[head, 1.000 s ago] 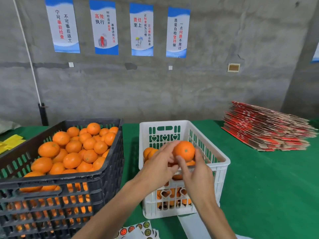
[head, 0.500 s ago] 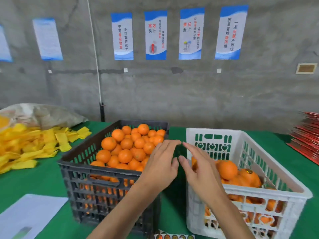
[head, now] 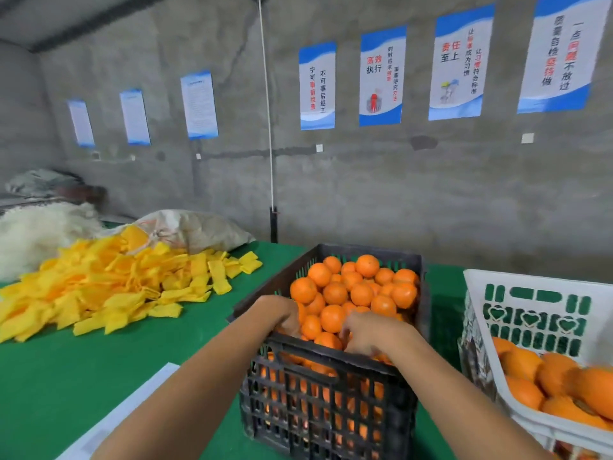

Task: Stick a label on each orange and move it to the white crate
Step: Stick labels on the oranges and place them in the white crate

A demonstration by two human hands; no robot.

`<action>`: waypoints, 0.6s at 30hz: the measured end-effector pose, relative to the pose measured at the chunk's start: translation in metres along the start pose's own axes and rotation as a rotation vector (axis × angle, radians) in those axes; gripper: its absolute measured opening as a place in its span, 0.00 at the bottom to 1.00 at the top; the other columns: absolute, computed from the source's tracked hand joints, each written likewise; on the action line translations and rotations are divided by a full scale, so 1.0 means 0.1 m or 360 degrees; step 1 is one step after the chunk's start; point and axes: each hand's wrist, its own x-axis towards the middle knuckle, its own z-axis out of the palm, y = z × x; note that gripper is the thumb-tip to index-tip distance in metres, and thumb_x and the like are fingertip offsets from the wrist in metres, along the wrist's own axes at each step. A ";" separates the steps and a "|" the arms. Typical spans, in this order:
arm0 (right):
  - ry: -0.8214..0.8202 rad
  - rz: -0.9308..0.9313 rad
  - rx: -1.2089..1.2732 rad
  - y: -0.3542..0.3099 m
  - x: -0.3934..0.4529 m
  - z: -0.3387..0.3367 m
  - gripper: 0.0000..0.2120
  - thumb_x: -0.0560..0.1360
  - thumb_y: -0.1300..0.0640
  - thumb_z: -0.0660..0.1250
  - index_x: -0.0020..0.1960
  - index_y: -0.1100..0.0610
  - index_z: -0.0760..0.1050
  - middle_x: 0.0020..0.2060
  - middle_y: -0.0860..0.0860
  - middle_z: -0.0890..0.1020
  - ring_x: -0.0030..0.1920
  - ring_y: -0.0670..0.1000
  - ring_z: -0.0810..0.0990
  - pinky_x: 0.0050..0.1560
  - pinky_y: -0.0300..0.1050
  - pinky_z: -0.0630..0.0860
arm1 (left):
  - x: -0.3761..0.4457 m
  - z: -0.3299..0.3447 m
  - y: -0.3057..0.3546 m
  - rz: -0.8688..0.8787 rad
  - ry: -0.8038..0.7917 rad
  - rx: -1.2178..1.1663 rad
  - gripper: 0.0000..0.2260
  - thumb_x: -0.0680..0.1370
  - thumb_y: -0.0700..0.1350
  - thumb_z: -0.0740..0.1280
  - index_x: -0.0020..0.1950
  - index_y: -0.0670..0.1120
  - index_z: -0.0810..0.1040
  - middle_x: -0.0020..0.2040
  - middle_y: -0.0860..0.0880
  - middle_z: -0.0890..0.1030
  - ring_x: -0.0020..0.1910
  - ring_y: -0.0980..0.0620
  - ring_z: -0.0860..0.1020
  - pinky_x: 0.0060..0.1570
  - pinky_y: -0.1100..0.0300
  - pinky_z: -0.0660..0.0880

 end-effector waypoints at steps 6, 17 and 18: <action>-0.0375 0.0192 -0.0198 0.16 0.32 0.07 0.21 0.78 0.53 0.68 0.69 0.59 0.75 0.64 0.57 0.79 0.62 0.59 0.78 0.66 0.55 0.75 | 0.19 0.02 0.08 -0.0019 0.0192 0.0543 0.24 0.81 0.42 0.70 0.75 0.39 0.70 0.78 0.37 0.66 0.76 0.38 0.68 0.61 0.45 0.74; -0.0266 0.0159 0.0067 0.20 0.31 0.14 0.19 0.77 0.49 0.69 0.63 0.59 0.80 0.61 0.57 0.81 0.61 0.60 0.79 0.58 0.51 0.77 | 0.11 0.04 0.13 0.0005 -0.0044 0.0692 0.28 0.83 0.48 0.68 0.82 0.49 0.64 0.82 0.42 0.62 0.78 0.39 0.65 0.69 0.45 0.69; -0.0267 0.0160 0.0073 0.21 0.30 0.14 0.20 0.77 0.48 0.69 0.63 0.60 0.80 0.61 0.57 0.80 0.60 0.59 0.79 0.59 0.52 0.76 | 0.11 0.05 0.12 0.0040 -0.0116 0.0676 0.29 0.83 0.49 0.69 0.82 0.51 0.63 0.81 0.44 0.64 0.77 0.39 0.67 0.67 0.46 0.70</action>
